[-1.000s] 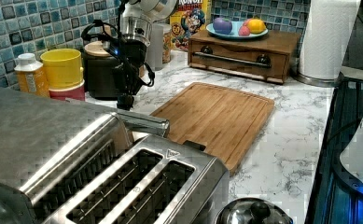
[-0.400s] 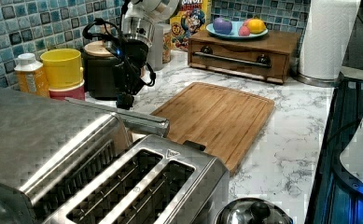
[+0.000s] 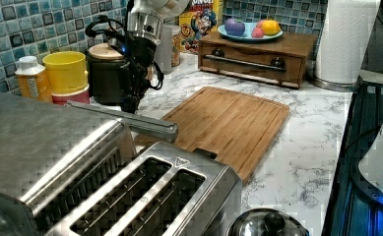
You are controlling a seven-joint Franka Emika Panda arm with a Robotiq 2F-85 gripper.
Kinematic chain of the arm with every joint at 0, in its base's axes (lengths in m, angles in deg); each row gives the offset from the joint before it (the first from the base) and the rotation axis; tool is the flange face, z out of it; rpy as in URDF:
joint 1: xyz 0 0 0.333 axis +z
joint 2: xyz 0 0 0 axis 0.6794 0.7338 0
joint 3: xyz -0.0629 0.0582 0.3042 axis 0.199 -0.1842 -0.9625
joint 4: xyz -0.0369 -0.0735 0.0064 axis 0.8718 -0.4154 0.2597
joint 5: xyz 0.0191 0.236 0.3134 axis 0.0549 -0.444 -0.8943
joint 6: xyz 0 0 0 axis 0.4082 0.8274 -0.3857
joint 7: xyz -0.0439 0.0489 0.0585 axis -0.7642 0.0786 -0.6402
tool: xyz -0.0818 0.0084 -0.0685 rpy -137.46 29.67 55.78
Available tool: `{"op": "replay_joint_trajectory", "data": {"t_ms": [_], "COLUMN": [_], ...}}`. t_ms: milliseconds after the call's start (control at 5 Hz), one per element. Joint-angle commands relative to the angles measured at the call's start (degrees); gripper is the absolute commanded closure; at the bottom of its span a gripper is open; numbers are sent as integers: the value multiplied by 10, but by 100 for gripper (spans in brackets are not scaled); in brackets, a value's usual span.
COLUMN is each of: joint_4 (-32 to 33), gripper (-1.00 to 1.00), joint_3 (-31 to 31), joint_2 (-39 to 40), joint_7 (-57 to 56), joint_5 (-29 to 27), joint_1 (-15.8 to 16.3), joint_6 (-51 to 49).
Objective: Close the oven.
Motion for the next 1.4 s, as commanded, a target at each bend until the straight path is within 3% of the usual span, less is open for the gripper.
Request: {"op": "replay_joint_trajectory", "data": {"t_ms": [200, 400, 800, 1000, 1400], "joint_4": [-44, -47, -67, -77, -51], "gripper": [100, 100, 100, 100, 100], "joint_3": [-96, -84, -80, -92, -46], "joint_2": [-139, -146, -116, -125, -185], "joint_7": [62, 99, 273, 392, 558], "joint_5": [37, 81, 321, 438, 579], "joint_1": [127, 160, 224, 234, 270], "joint_6": [44, 55, 90, 92, 137]}}
